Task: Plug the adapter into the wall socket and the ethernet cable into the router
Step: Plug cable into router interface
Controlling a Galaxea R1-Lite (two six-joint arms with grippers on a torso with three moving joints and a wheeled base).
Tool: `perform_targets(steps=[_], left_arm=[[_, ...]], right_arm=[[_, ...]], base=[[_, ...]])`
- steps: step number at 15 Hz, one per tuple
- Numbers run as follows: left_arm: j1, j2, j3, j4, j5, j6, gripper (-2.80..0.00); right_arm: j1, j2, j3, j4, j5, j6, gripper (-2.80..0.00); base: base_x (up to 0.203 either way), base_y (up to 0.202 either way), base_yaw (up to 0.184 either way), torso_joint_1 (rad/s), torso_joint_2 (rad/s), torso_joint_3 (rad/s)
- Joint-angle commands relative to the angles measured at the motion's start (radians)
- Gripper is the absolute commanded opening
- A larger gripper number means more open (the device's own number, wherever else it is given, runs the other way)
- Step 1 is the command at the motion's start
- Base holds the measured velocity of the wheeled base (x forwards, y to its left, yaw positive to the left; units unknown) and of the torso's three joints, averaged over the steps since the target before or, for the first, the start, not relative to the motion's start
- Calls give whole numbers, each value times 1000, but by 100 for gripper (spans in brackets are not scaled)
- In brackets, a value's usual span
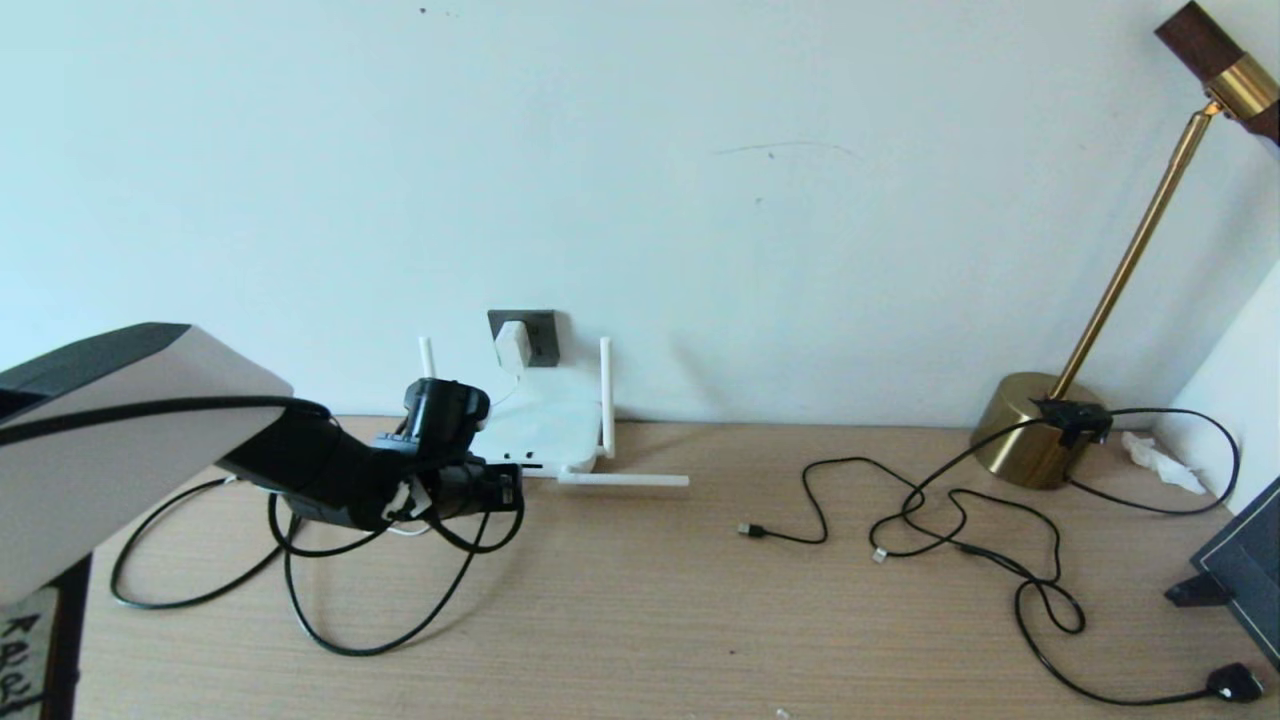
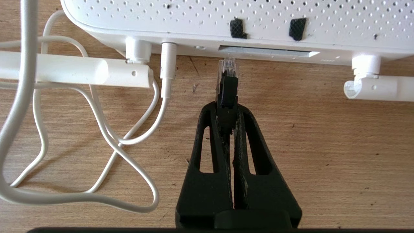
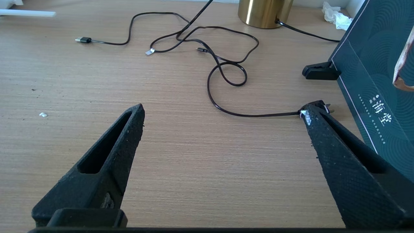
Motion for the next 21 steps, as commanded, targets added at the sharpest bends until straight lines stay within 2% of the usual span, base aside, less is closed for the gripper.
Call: perform_targets(steps=[1, 21], left_arm=[[0, -2, 1, -2, 1, -1, -280], [4, 1, -30, 0, 0, 2, -280]], right_arm=[[0, 0, 0, 0, 0, 0, 0], [0, 0, 0, 0, 0, 0, 0]], base=[[0, 0, 0, 0, 0, 0], [0, 0, 0, 0, 0, 0]])
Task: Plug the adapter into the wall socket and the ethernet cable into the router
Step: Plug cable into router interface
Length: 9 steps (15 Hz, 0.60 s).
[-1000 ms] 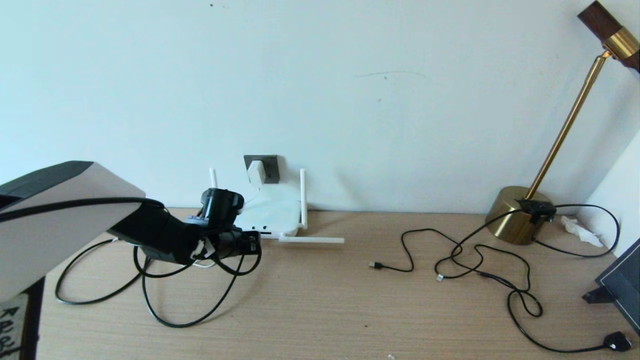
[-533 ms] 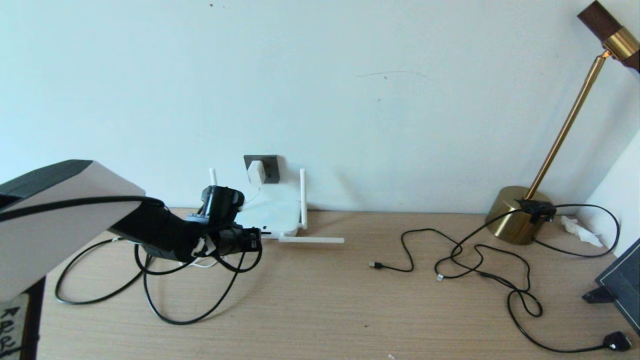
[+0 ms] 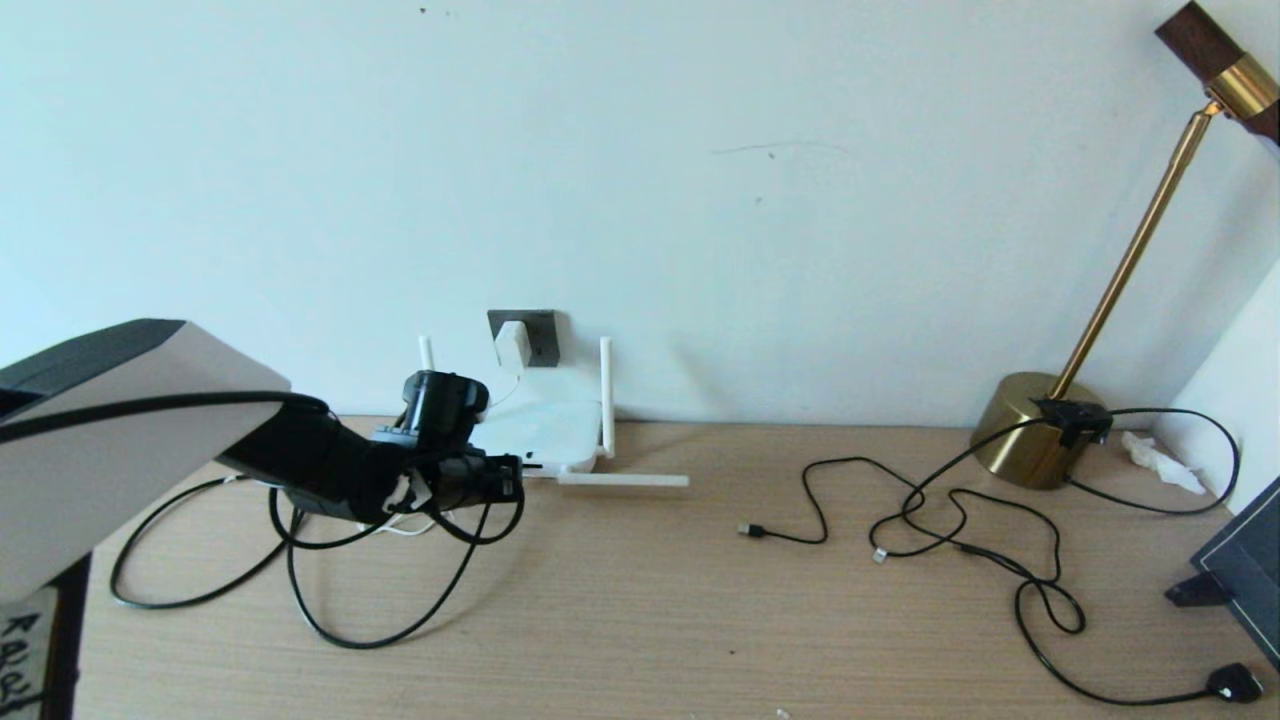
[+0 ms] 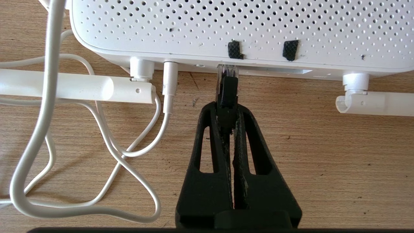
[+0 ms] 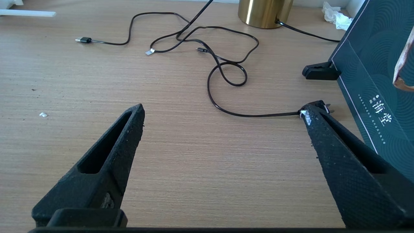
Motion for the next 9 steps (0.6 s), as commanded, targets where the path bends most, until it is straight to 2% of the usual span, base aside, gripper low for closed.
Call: perform_targets(steps=[1, 9], left_arm=[[0, 4, -5, -2, 0, -1, -280], [0, 13, -21, -1, 0, -1, -280]], right_arm=[[0, 1, 0, 1, 0, -1, 0], [0, 0, 0, 1, 0, -1, 0]], base=[[0, 0, 0, 0, 0, 0], [0, 0, 0, 0, 0, 0]])
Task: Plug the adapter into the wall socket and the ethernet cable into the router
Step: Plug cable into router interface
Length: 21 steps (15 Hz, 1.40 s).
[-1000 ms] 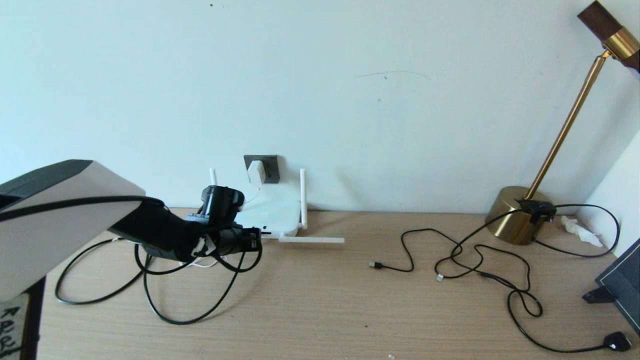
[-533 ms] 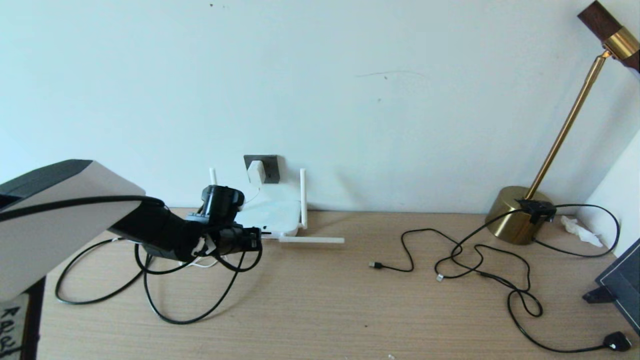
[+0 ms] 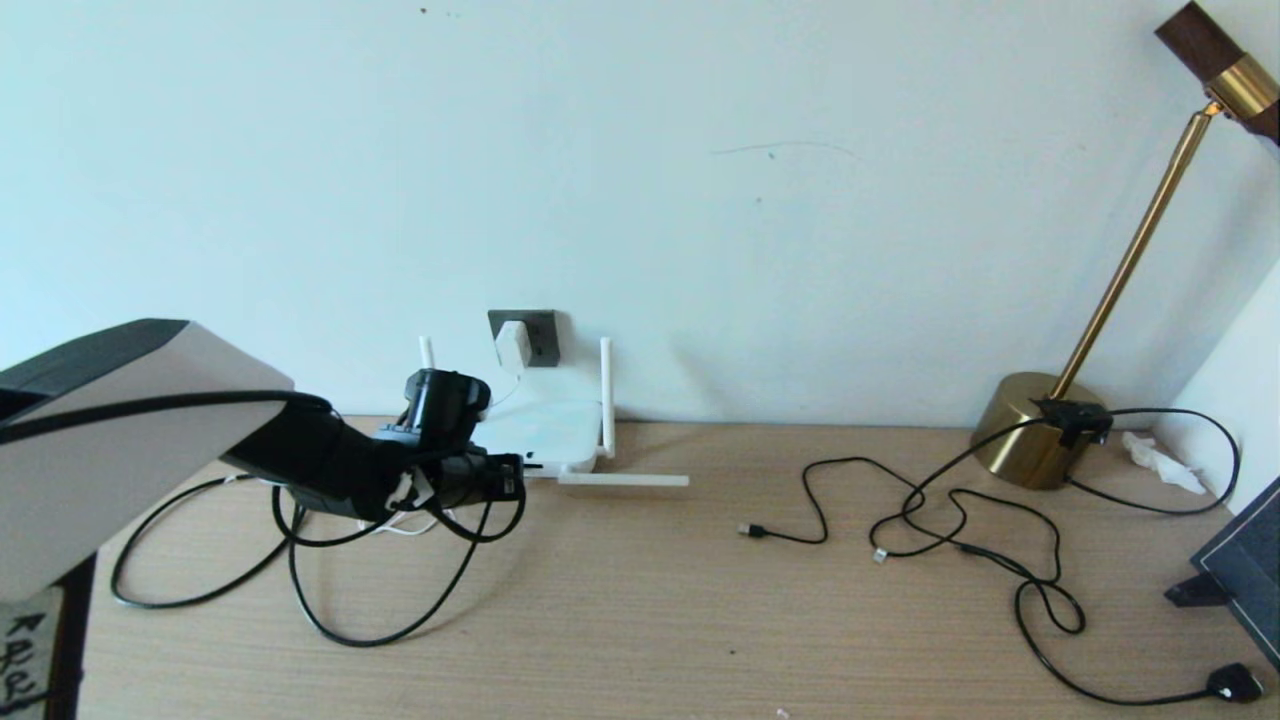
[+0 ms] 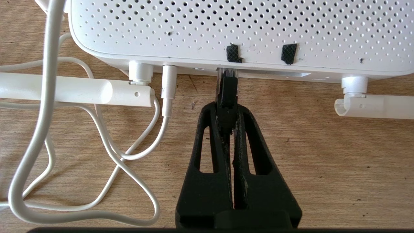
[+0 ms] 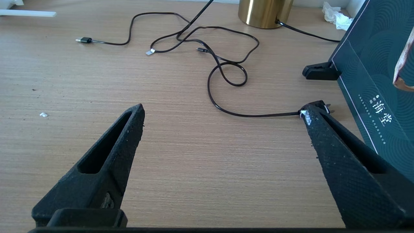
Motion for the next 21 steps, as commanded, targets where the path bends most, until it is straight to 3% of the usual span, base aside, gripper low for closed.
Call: perform_targets(steps=[1, 21], left_arm=[[0, 5, -7, -6, 1, -3, -280], [0, 49, -70, -1, 1, -3, -280]], right_arm=[[0, 1, 0, 1, 0, 0, 0], [0, 0, 0, 1, 0, 0, 0]], base=[[0, 0, 0, 0, 0, 0], [0, 0, 0, 0, 0, 0]])
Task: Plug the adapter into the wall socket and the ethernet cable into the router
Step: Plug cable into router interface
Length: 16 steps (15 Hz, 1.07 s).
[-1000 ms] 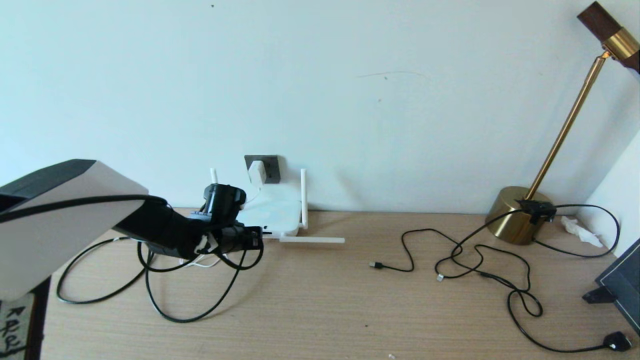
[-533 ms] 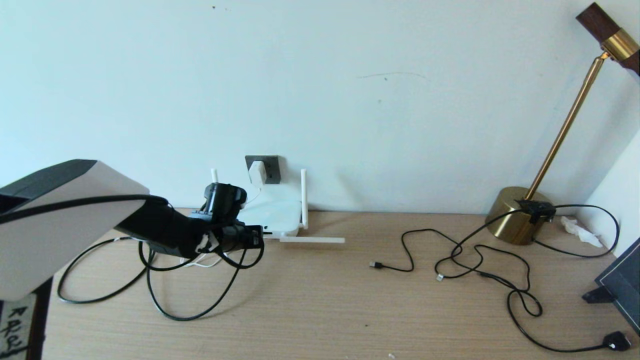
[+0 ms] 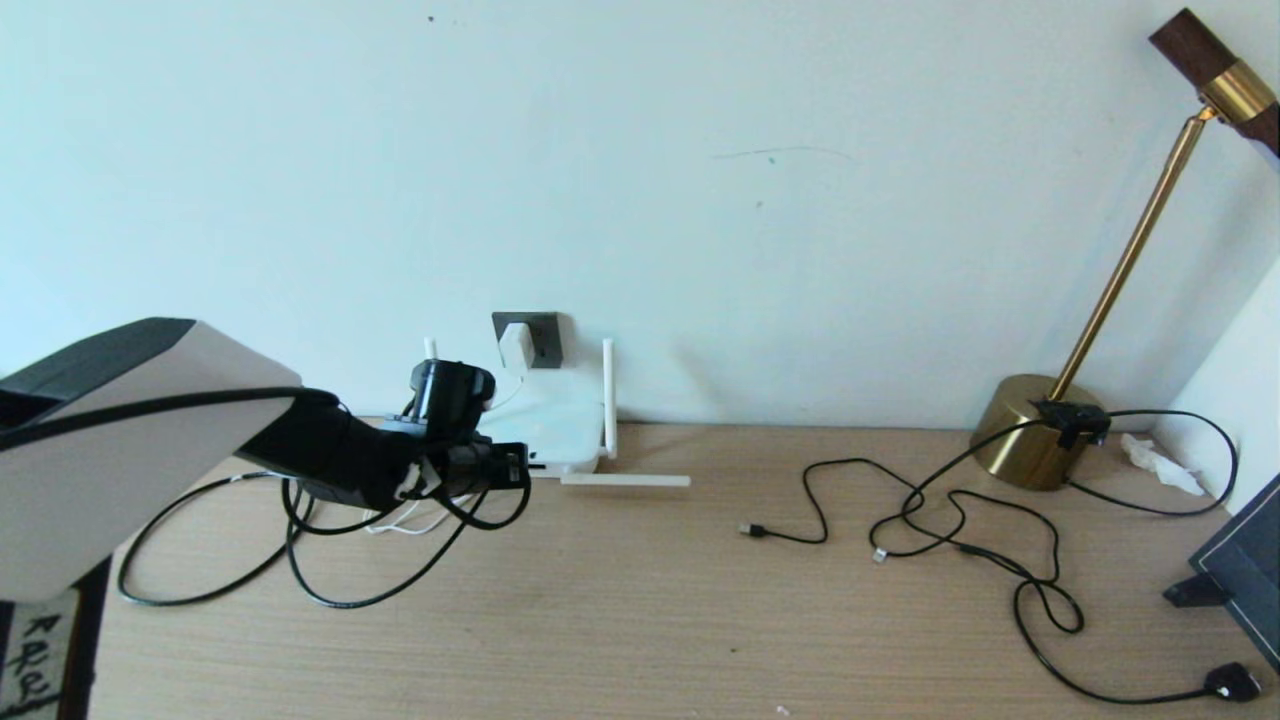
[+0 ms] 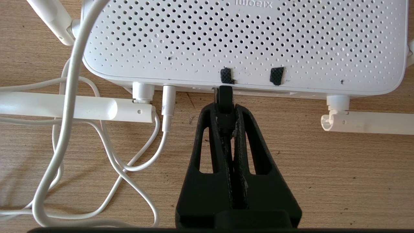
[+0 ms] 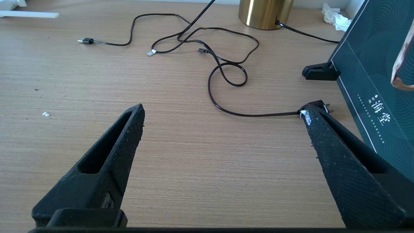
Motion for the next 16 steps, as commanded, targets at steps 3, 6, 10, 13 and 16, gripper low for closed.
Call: perform_targets(steps=[3, 6, 10, 13, 16], left_arm=[[0, 21, -9, -3, -6, -1, -280], [0, 24, -7, -3, -6, -1, -280], [0, 24, -1, -3, -6, -3, -280], [0, 27, 8, -4, -6, -6, -280], [0, 27, 25, -6, -6, -6, -280]], right_arm=[[0, 0, 0, 0, 0, 0, 0], [0, 0, 0, 1, 0, 0, 0], [0, 0, 0, 2, 0, 0, 0], [0, 0, 0, 0, 0, 0, 0], [0, 0, 0, 1, 0, 0, 0]], base=[[0, 0, 0, 0, 0, 0], [0, 0, 0, 0, 0, 0], [0, 0, 0, 0, 0, 0], [0, 0, 0, 0, 0, 0], [0, 0, 0, 0, 0, 0]])
